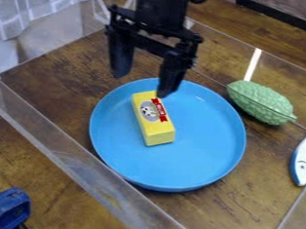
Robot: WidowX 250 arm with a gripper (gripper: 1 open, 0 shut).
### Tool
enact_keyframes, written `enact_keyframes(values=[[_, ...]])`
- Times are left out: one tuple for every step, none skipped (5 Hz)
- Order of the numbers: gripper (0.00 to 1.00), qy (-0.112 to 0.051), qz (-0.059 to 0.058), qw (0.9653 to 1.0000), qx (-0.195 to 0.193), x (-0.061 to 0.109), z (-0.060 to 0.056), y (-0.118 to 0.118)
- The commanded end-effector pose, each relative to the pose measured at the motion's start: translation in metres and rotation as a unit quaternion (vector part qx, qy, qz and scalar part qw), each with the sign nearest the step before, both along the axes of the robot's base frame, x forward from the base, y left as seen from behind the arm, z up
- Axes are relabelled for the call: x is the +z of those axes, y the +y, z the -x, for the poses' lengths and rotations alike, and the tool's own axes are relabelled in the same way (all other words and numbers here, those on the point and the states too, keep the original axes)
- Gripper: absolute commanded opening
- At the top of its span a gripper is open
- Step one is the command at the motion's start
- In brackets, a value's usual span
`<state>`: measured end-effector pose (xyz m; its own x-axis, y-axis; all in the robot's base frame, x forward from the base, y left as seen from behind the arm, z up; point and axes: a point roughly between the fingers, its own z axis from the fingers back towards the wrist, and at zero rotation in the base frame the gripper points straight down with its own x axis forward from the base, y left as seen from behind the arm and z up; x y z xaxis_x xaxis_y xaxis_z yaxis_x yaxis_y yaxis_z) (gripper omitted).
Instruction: Remove the yellow brick from inside the blue tray and put it on the table
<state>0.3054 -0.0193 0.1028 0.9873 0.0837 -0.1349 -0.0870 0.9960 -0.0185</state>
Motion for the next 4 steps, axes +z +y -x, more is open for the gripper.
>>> enact_keyframes(values=[[1.0, -0.033, 0.006, 0.9986, 0.041, 0.011, -0.012, 0.003], [1.0, -0.029, 0.011, 0.9961, 0.083, 0.005, -0.014, 0.01], [1.0, -0.028, 0.018, 0.9901, 0.137, -0.003, -0.017, 0.016], [1.0, -0.027, 0.027, 0.9763, 0.213, -0.017, -0.018, 0.016]])
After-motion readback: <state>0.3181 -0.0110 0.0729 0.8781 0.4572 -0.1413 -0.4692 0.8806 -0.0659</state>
